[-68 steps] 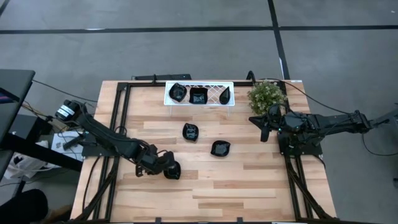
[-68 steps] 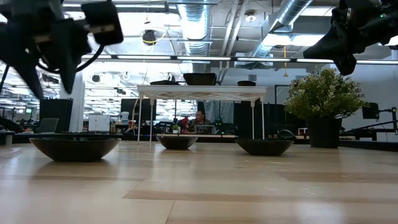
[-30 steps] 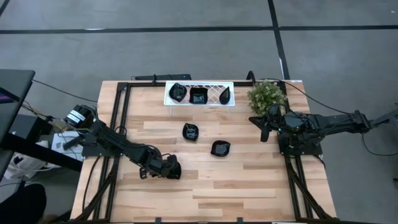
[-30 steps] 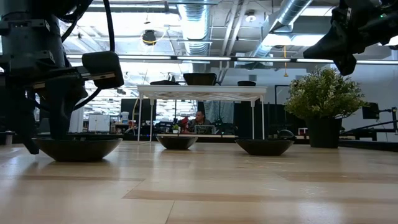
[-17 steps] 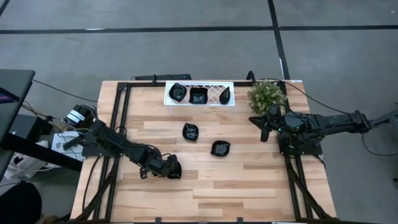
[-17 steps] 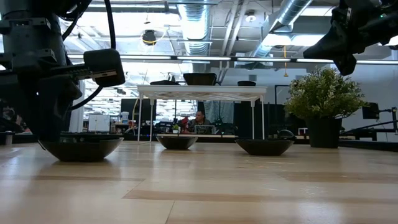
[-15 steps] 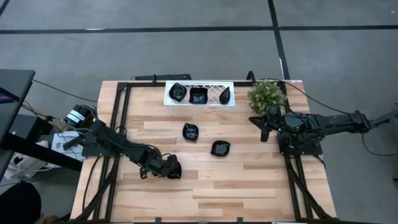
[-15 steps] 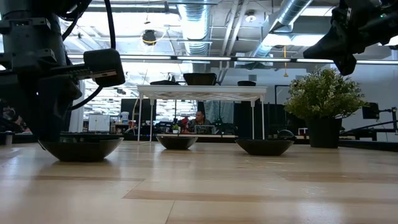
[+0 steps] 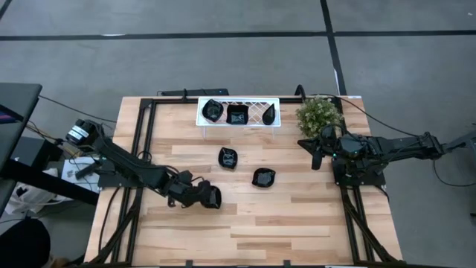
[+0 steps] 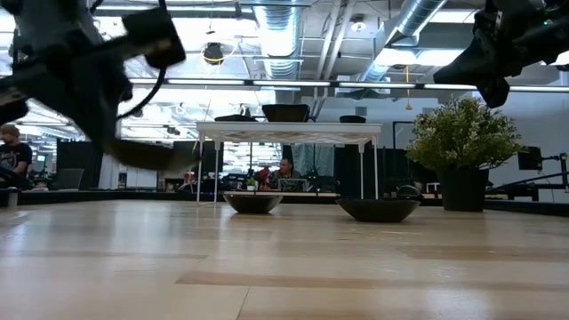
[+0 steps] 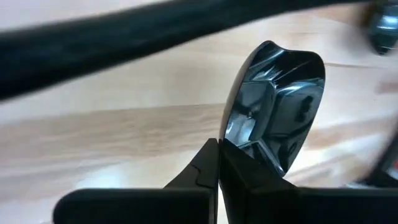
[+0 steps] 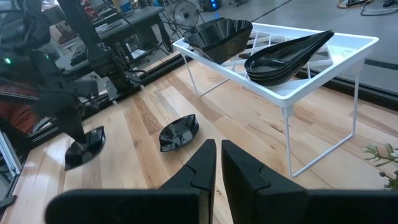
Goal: Pick & Place Mini shaped plates
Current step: Stack the leaf-shaped plate on top of the leaf-shaped plate on the shelf
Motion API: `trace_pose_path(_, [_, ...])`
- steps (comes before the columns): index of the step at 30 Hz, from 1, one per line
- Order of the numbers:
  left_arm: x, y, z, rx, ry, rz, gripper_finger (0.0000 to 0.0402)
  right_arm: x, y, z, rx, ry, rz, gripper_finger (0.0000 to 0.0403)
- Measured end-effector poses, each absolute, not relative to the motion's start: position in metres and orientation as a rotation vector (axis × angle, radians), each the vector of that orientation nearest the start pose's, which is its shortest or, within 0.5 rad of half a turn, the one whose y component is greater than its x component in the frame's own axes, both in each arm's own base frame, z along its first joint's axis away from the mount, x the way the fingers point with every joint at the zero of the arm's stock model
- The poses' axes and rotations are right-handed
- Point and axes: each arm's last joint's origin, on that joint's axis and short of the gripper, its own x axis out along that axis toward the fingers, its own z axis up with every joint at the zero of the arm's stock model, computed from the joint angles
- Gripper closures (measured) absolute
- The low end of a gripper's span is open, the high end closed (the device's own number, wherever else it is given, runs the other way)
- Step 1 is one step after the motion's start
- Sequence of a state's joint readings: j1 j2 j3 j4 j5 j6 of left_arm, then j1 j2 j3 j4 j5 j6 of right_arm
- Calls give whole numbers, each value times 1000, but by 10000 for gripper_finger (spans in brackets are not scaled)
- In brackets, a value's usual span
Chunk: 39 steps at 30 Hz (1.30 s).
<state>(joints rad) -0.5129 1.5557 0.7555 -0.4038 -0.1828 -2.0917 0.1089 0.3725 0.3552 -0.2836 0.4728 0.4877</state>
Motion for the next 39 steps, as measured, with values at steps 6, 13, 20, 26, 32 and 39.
trace_pose_path(6, [231,-121,161,-1178,874,725,398,110,-1,228,392,195,-423,381])
trace_pose_path(13, [236,-120,167,-870,799,576,398,110,-1,228,392,196,-423,381])
trace_pose_path(20, [238,-118,170,-790,742,562,396,110,-1,228,392,195,-423,381])
trace_pose_path(26, [241,-115,170,-890,741,589,397,110,-1,228,392,195,-423,381])
trace_pose_path(32, [261,-89,194,-1049,727,577,398,110,-1,228,392,195,-423,381])
trace_pose_path(39, [262,-26,239,-1025,607,537,398,110,-1,228,392,195,-423,381])
